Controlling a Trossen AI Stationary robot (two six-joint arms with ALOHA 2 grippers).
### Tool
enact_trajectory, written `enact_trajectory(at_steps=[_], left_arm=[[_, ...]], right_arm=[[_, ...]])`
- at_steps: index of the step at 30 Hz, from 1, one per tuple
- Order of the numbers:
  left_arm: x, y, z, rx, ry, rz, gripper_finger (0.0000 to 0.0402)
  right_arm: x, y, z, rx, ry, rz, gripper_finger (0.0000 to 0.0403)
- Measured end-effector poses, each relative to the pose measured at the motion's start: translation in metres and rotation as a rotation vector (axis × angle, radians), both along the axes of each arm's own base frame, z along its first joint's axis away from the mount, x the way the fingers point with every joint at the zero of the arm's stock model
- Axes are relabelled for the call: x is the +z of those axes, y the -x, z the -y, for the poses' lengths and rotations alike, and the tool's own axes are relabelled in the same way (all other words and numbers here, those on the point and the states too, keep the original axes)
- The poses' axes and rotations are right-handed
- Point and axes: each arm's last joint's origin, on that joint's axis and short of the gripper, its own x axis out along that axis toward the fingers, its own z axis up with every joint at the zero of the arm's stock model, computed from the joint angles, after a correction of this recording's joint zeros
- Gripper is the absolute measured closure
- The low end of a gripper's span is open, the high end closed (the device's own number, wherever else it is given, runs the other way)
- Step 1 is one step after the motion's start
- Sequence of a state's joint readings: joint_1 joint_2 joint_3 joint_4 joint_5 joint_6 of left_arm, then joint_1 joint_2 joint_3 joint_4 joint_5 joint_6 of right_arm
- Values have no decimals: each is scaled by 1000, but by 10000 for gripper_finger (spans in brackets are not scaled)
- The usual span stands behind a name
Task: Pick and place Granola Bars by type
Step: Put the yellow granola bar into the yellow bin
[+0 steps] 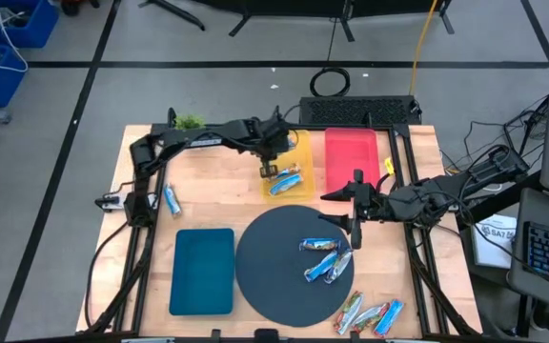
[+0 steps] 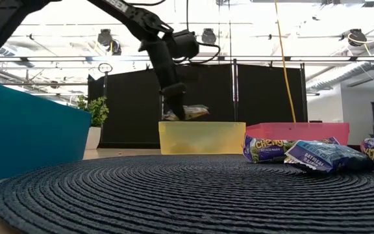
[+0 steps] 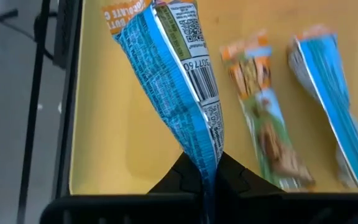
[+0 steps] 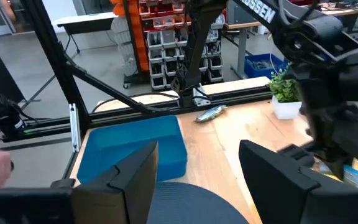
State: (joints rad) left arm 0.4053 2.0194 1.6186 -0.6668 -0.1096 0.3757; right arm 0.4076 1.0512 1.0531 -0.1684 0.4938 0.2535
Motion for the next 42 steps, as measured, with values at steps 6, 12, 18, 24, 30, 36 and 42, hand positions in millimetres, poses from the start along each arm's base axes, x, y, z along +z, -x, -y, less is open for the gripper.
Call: enact_trajectory(at_steps=[6,12,18,24,30,36,42], left_arm=[[-17,-17,-22,16,26,6,392],[-39,-16,-33,54,107,-26,392],[-52,-19,-26,76,189,-46,380],[-33,-16,-27,168,140,-3,277],[13,8,-19,365,136,9,170],[63,62,8,979,238,-38,122],[113,111,62,1347,20,28,118]], right_arm=[[0,0,0,0,0,0,188],[0,0,0,1,3,-1,190],[0,0,0,3,9,0,190],[1,0,-1,46,9,8,190],[-1,0,-2,74,69,-23,190],[-9,2,0,80,135,-102,190],[-11,2,5,71,191,-134,190]])
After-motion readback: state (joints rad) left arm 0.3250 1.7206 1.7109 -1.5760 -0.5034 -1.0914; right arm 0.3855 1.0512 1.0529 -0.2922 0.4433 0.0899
